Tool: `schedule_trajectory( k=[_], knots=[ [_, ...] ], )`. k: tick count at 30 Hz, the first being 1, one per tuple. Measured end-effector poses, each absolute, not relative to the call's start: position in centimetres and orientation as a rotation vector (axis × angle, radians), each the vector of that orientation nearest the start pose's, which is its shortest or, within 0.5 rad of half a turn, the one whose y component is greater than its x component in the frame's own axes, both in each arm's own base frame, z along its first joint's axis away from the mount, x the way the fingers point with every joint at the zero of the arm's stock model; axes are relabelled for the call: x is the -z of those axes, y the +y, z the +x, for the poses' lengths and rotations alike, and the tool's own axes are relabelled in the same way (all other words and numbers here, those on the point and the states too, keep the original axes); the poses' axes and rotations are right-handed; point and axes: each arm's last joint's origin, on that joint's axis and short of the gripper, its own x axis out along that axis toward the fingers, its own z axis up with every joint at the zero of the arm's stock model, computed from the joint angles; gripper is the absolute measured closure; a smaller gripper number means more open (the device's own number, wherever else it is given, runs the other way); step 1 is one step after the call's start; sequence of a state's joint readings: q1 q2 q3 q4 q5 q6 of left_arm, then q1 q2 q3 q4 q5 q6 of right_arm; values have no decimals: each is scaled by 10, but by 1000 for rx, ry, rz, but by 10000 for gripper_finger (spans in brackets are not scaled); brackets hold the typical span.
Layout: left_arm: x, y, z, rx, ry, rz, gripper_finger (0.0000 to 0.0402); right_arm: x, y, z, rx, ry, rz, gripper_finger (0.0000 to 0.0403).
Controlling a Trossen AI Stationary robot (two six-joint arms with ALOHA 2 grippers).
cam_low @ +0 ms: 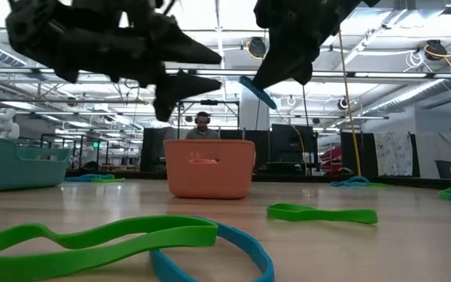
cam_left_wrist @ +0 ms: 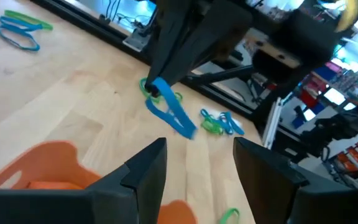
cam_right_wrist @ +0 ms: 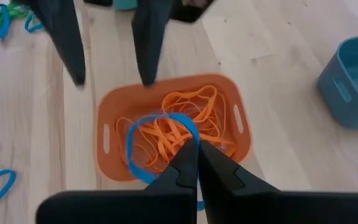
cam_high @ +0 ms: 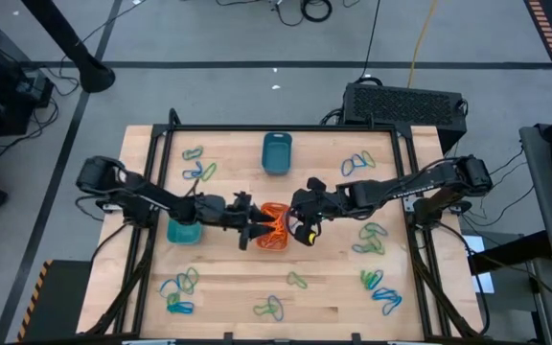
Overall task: Sort rubber bands into baskets
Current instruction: Put the blue rubber band into the green bin
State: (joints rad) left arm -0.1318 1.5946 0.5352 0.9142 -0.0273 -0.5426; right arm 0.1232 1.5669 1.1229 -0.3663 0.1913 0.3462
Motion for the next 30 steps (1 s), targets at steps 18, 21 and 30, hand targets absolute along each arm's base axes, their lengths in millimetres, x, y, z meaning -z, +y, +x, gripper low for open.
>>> schedule_trajectory(
  k=[18,21,30],
  knots=[
    [-159,-39,332,116,210,-480,236,-247,36,330,200,781,203,402],
    [-158,-37,332,105,218,-475,276,-247,37,330,198,782,207,402],
    [-156,-35,331,122,237,-416,392,-247,37,330,196,780,209,391]
  ],
)
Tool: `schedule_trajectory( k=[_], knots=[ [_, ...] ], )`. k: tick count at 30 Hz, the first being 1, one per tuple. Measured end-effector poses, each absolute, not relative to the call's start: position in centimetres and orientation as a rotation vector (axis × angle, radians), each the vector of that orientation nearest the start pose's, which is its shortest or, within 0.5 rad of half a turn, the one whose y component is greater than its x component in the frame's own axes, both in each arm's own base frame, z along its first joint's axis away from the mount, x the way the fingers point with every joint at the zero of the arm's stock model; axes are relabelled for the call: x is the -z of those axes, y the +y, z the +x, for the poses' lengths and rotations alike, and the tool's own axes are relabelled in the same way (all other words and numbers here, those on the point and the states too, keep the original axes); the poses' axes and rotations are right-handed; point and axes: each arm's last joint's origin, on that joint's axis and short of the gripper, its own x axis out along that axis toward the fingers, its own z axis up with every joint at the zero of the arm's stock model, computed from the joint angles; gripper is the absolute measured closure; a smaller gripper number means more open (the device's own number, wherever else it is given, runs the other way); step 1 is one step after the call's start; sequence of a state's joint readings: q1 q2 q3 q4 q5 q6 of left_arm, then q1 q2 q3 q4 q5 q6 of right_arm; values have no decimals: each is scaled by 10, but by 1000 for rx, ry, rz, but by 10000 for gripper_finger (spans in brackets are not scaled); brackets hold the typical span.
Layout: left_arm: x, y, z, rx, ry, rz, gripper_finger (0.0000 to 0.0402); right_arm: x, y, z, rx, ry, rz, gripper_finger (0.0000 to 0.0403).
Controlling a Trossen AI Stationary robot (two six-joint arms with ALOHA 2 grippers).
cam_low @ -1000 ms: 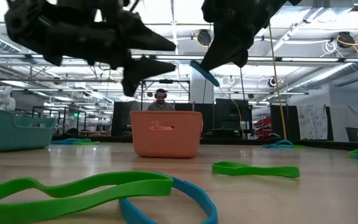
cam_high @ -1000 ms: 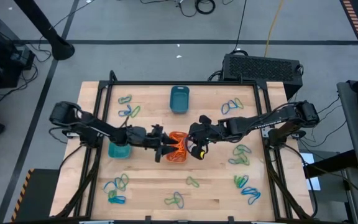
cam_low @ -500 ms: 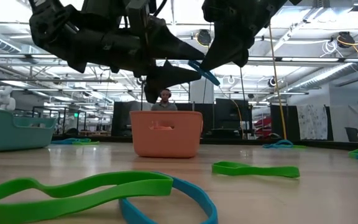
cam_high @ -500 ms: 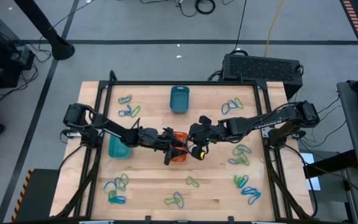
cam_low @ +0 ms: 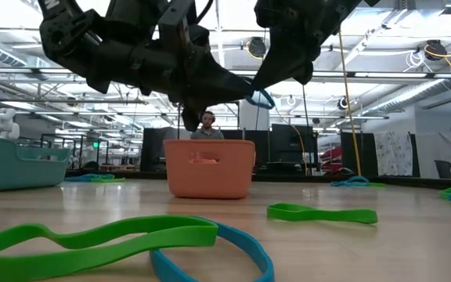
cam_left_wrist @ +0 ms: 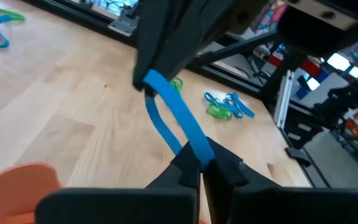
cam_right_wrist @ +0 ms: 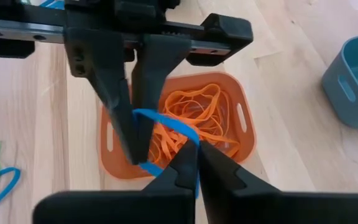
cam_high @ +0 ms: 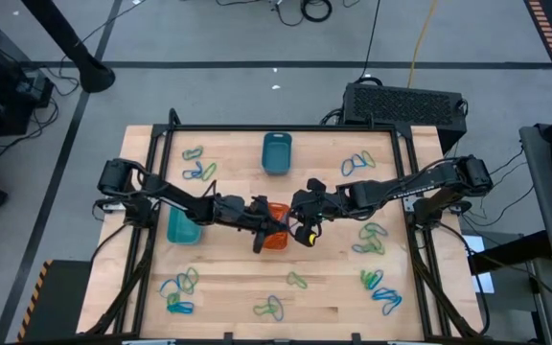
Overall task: Sort rubber bands into baskets
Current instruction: Put the blue rubber band into the green bin
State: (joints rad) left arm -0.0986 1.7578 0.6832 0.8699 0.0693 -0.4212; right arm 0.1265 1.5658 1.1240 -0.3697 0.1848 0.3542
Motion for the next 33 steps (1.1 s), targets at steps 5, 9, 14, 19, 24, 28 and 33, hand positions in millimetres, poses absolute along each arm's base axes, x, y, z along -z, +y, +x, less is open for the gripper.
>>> schedule_trajectory(
  k=[5,9,14,19,24,28,33],
  knots=[
    [-163,-34,329,127,245,-399,397,-248,37,330,195,776,209,341],
    [-168,-33,321,124,329,-363,397,-246,37,329,187,799,185,287],
    [-191,-24,294,84,498,-359,398,-242,40,323,174,868,161,236],
    [-214,-21,245,8,727,-441,399,-239,49,319,170,904,142,215],
    [-224,-20,188,-158,986,-600,399,-238,60,317,141,907,124,215],
    [-224,-19,155,-372,1120,-674,399,-238,67,315,169,894,65,220],
    [-220,-18,137,-517,1225,-709,400,-237,71,312,182,898,-8,225]
  ],
)
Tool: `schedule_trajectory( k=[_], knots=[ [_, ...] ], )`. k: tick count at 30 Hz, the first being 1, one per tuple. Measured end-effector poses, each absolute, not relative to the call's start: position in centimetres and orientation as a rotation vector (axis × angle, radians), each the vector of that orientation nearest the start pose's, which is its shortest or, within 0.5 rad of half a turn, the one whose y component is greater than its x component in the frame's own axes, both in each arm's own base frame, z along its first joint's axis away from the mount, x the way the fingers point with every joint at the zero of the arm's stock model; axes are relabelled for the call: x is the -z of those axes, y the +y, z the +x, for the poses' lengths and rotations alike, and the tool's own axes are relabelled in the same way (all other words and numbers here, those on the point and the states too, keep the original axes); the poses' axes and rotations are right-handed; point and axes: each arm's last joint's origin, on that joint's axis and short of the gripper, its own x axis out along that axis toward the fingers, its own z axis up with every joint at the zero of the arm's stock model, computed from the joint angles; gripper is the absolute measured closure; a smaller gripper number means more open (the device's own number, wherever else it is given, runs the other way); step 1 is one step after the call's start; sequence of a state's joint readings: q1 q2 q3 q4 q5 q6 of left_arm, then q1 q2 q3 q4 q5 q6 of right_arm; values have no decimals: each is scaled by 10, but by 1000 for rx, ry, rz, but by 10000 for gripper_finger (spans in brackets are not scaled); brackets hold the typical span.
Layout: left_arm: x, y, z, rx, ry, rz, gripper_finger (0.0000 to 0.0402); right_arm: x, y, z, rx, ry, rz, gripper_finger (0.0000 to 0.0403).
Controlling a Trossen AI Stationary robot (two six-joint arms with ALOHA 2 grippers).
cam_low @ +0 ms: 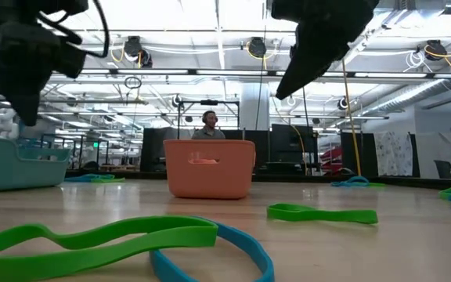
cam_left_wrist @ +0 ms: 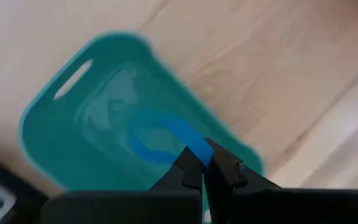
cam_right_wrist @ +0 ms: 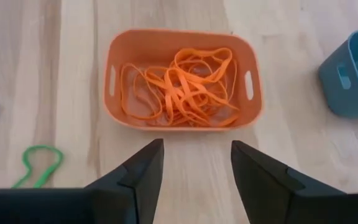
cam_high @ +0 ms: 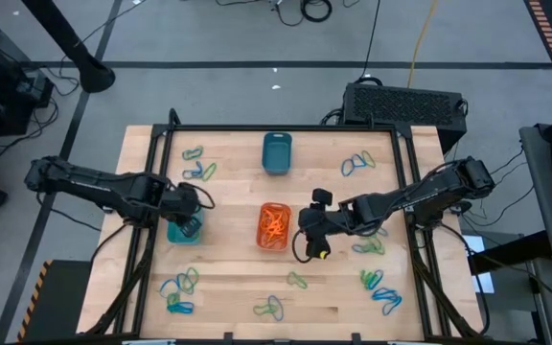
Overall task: Sort rubber bands into baskets
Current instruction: Put the blue rubber band into the green bin
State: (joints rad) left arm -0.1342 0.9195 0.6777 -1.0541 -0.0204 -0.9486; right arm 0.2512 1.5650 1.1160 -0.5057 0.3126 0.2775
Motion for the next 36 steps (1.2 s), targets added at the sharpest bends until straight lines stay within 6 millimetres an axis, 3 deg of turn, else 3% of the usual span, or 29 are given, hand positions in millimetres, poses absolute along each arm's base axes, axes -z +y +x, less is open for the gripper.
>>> schedule_trajectory(
  k=[11,26,33,36],
  knots=[
    [-204,-17,134,-560,1282,-701,370,-235,70,310,174,932,-45,230],
    [-203,-19,134,-539,1306,-722,276,-236,70,310,175,929,-45,230],
    [-204,-22,134,-465,1364,-815,270,-236,70,310,175,929,-43,230],
    [-217,-26,138,-366,1377,-894,269,-236,70,311,175,925,-42,230]
  ],
)
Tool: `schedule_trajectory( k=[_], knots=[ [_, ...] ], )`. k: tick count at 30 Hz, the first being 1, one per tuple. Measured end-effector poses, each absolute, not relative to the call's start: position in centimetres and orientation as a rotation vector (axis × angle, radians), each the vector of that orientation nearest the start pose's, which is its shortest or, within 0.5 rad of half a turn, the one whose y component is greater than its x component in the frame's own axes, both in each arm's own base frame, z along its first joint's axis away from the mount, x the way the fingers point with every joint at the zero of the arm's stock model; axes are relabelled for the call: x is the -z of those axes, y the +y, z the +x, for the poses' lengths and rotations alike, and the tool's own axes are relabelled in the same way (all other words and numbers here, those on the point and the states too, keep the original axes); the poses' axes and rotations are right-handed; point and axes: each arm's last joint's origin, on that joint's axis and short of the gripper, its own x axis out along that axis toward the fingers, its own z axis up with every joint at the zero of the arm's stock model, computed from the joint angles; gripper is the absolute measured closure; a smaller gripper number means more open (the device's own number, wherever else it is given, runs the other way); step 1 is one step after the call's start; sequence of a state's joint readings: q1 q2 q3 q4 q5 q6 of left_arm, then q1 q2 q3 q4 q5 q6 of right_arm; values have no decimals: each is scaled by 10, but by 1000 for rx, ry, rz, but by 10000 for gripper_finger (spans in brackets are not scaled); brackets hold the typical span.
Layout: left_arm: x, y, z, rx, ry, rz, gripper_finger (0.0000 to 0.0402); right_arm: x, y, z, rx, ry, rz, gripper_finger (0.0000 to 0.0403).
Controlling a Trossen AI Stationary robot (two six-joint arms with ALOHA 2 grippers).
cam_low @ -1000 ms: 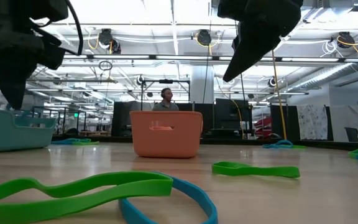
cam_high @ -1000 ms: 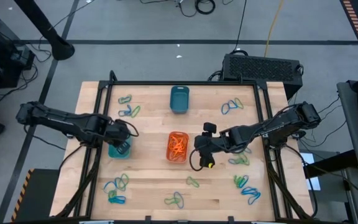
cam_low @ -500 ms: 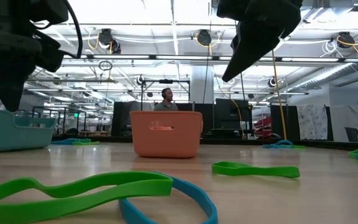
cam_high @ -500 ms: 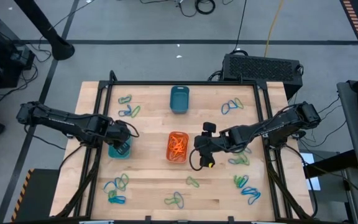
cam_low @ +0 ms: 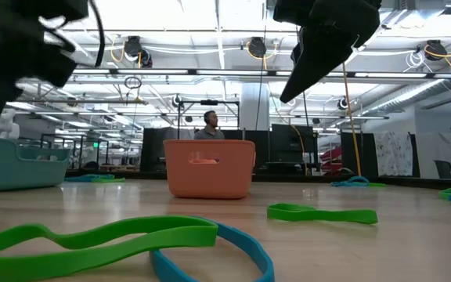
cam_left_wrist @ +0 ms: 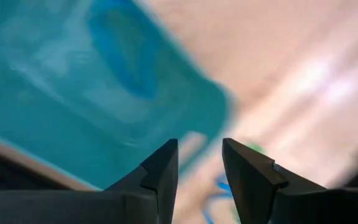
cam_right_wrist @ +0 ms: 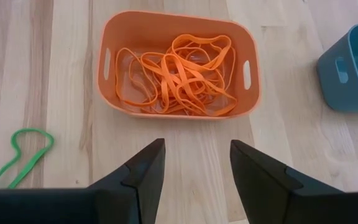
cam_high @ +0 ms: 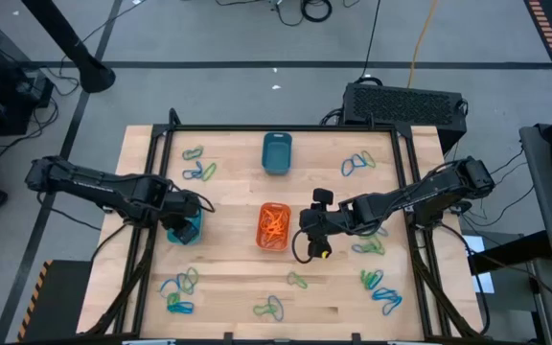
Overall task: Sort rubber bands into baskets
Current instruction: Put the blue rubber band into the green bin
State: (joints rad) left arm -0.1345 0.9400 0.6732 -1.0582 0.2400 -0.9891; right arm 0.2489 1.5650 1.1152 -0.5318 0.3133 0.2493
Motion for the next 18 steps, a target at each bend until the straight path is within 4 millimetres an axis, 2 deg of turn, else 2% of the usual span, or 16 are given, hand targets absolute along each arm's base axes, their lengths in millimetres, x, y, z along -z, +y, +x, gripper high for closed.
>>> schedule_trajectory(
  k=[6,9,13,18],
  knots=[
    [-262,-33,149,-266,1226,-870,269,-238,70,313,172,895,-31,230],
    [-274,-46,152,-181,1166,-820,269,-237,71,313,179,896,-15,230],
    [-269,-78,155,-50,1168,-798,269,-235,70,310,205,924,19,230],
    [-241,-125,156,23,1296,-742,269,-233,69,306,245,965,66,230]
  ],
)
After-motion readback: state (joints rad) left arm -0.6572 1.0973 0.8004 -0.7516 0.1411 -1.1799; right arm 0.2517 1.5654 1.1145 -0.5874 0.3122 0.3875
